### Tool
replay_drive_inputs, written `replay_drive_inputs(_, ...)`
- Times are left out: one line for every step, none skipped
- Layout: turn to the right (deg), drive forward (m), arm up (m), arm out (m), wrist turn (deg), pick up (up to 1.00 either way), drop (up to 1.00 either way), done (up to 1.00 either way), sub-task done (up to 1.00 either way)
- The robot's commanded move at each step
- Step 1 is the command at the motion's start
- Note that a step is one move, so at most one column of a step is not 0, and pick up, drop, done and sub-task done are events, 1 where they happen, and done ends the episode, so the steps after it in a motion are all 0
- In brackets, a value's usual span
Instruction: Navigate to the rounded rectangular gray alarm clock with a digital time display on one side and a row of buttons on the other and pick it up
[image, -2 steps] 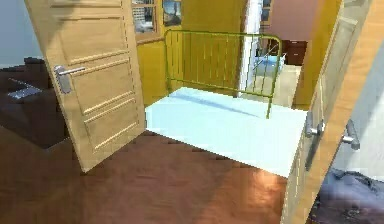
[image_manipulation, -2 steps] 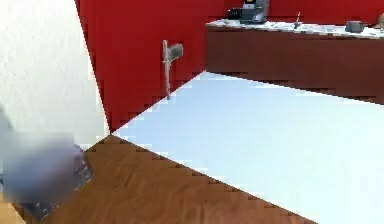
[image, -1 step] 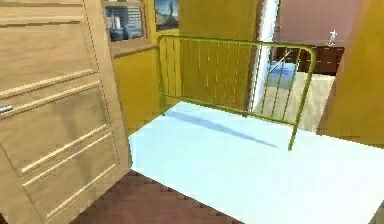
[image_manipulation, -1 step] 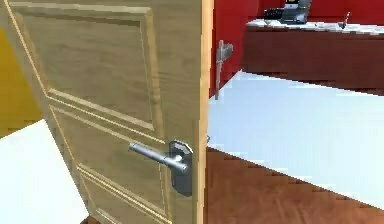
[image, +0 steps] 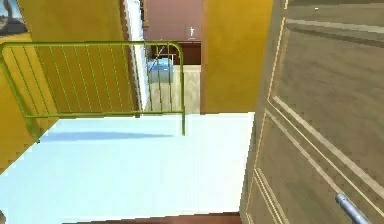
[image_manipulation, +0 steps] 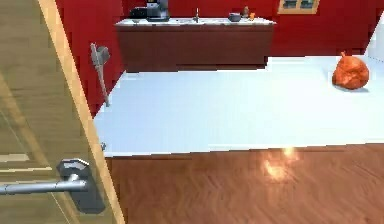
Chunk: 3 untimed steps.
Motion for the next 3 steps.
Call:
replay_drive_inputs(0.0, 0.55, 0.0, 0.0, 0.0, 0.0, 0.0, 0.0, 0.0)
replay_drive_inputs(15.0, 0.0, 0.0, 0.0, 0.0, 0.0, 0.0, 0.0, 0.0)
replay_drive_inputs(0.0, 1.0, 0.0, 0.0, 0.0, 0.0, 0.0, 0.0, 0.0)
